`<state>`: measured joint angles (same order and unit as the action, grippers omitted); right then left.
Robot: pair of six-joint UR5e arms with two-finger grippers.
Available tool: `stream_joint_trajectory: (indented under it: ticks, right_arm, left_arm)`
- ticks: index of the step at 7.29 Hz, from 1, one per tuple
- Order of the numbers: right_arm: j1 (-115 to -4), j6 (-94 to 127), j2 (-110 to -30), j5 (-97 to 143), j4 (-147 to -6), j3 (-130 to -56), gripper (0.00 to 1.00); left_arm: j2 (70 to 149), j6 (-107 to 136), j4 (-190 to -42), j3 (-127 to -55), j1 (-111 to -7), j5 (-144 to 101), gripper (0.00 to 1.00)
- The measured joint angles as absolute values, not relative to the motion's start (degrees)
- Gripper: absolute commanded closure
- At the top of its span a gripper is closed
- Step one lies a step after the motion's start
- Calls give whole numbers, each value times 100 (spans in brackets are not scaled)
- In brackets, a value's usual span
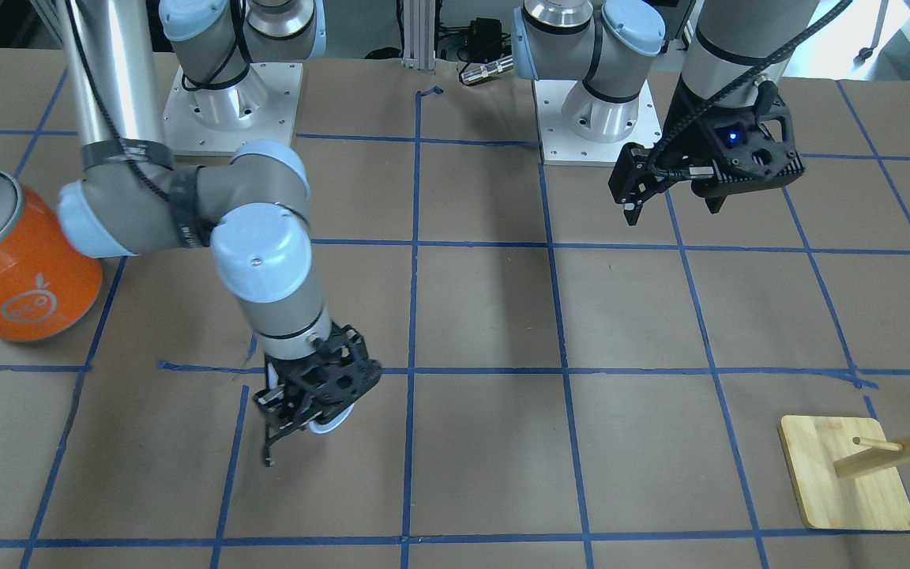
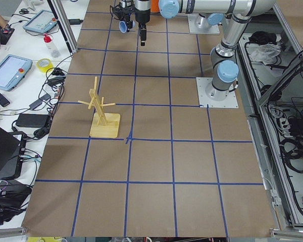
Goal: Flip cup
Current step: 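Lift the cup with the right gripper and carry it toward the table center, then lay the cup on its side and release it from the right gripper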
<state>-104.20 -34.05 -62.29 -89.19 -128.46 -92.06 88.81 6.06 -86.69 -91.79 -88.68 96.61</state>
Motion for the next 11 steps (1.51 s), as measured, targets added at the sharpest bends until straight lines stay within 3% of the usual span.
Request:
stream_joint_trajectory:
  ticks: [5, 6, 7, 8, 9, 11]
  right_arm:
    - [-11645, -5624, -5613, -8863, -13430, -9223, 92]
    - [-11706, -5892, -5557, -8858, -13519, -9221, 82]
    - [-11730, -6101, -5500, -8869, -13640, -9220, 43]
    - [-11738, -6250, -5448, -8898, -13748, -9222, 15]
    - [-11738, -6299, -5414, -8915, -13798, -9225, 4]
    - [-11709, -6302, -5416, -8924, -13798, -9199, 1]
  left_arm:
    - [8868, 606, -8476, -9168, -8508, 9631, 0]
    - [8868, 606, -8466, -9167, -8485, 9634, 0]
    - [8868, 606, -8462, -9167, -8479, 9635, 0]
    - [8868, 607, -8462, -9167, -8480, 9631, 0]
    - [8868, 606, -8463, -9167, -8480, 9632, 0]
    - [8874, 606, -8466, -9163, -8484, 9627, 0]
